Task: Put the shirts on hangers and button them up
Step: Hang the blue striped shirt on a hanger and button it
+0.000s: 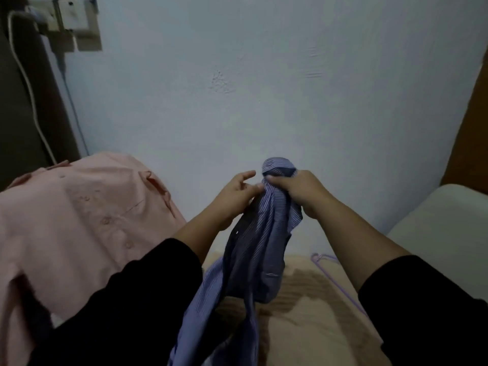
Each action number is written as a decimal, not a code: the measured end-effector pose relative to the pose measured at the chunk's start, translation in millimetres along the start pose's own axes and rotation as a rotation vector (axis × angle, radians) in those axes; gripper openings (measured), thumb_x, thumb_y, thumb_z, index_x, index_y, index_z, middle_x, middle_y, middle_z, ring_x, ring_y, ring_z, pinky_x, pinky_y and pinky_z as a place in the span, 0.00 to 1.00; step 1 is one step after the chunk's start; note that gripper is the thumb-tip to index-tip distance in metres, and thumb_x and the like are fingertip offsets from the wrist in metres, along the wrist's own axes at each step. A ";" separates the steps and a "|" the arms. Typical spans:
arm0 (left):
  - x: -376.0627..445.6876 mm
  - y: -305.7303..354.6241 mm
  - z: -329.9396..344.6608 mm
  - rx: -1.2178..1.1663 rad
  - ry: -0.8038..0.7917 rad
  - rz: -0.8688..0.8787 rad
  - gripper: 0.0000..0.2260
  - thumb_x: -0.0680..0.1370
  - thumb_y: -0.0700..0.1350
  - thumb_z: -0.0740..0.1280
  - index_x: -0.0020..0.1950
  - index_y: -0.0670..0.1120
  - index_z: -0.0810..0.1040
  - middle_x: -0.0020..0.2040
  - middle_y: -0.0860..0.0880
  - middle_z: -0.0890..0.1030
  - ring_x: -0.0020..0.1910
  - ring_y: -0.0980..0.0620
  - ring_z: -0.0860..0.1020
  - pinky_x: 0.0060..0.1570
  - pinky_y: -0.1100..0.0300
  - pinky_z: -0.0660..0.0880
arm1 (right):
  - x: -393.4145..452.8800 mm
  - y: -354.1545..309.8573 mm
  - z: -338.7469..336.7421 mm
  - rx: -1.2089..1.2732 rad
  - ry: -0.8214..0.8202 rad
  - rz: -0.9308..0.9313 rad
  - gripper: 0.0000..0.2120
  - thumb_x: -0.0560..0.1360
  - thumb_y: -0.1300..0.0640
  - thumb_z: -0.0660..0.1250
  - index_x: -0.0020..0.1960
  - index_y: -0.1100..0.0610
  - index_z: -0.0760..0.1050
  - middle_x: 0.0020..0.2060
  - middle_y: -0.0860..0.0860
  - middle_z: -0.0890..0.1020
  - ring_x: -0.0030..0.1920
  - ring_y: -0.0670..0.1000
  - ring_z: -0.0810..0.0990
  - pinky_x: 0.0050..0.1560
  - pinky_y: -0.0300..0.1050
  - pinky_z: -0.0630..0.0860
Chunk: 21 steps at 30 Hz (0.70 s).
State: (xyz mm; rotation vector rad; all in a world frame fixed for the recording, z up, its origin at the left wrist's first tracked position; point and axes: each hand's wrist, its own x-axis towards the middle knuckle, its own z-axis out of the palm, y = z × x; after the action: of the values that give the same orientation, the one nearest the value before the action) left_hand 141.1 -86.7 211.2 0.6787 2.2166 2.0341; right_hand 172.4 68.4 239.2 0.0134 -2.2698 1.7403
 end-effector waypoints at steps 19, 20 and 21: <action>-36.7 -26.6 -23.2 0.269 0.016 0.000 0.12 0.76 0.35 0.66 0.53 0.47 0.68 0.35 0.51 0.76 0.30 0.53 0.73 0.31 0.60 0.69 | -11.4 19.9 20.5 -0.387 -0.164 -0.200 0.04 0.68 0.58 0.75 0.43 0.54 0.82 0.33 0.45 0.80 0.34 0.43 0.76 0.33 0.33 0.71; -40.6 -35.1 -25.0 0.300 0.009 -0.026 0.11 0.76 0.36 0.66 0.54 0.46 0.69 0.35 0.50 0.76 0.31 0.53 0.74 0.33 0.59 0.70 | -12.3 21.6 20.8 -0.369 -0.105 -0.219 0.02 0.69 0.57 0.75 0.40 0.52 0.82 0.34 0.45 0.81 0.37 0.44 0.78 0.36 0.34 0.73; -44.7 -44.3 -26.6 0.340 -0.011 -0.060 0.12 0.76 0.37 0.67 0.56 0.45 0.69 0.37 0.49 0.77 0.33 0.52 0.76 0.36 0.56 0.73 | -10.7 24.9 19.6 -0.353 -0.035 -0.234 0.03 0.69 0.55 0.74 0.38 0.49 0.81 0.35 0.43 0.81 0.41 0.46 0.79 0.43 0.38 0.76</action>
State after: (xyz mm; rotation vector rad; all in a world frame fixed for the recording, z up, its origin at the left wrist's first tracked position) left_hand 160.2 -128.9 161.0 0.6345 2.5692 1.6371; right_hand 174.1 54.9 208.7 0.2292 -2.4547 1.2190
